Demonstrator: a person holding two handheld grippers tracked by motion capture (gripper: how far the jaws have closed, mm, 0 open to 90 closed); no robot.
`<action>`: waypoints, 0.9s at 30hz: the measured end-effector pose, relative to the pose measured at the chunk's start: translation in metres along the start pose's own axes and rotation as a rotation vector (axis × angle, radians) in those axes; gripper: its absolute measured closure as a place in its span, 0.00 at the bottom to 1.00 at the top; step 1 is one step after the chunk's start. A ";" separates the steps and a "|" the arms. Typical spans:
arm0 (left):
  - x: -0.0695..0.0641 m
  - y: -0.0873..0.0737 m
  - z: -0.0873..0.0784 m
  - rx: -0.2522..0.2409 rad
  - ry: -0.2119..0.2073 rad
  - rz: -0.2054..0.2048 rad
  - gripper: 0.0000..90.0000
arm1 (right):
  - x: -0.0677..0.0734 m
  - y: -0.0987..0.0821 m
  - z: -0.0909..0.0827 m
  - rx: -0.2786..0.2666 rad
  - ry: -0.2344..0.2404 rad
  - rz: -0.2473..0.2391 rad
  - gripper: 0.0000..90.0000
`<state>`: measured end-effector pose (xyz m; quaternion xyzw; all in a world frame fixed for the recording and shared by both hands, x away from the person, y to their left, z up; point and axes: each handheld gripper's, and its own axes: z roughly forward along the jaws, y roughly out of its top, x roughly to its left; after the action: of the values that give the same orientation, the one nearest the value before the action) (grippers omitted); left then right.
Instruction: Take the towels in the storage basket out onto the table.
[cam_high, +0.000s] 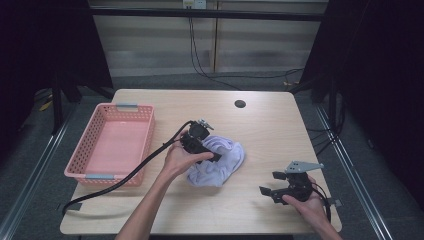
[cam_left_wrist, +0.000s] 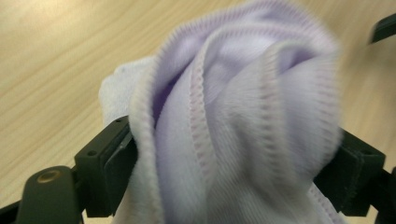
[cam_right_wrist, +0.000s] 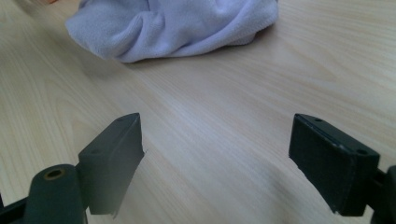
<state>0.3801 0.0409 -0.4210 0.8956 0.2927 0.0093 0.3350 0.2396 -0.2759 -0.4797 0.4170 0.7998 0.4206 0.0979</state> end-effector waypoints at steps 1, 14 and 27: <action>-0.002 0.000 -0.003 -0.008 0.009 0.012 0.18 | 0.001 0.002 0.002 -0.002 -0.002 0.003 0.19; 0.000 -0.039 -0.044 -0.064 0.004 -0.006 0.24 | 0.012 0.039 0.004 -0.061 0.047 -0.039 0.26; 0.014 -0.090 -0.014 -0.110 0.012 -0.025 0.56 | 0.042 0.109 0.062 -0.082 0.125 -0.128 0.32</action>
<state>0.3419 0.1111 -0.4671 0.8720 0.3051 0.0265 0.3818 0.3076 -0.1756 -0.4282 0.3336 0.8115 0.4711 0.0914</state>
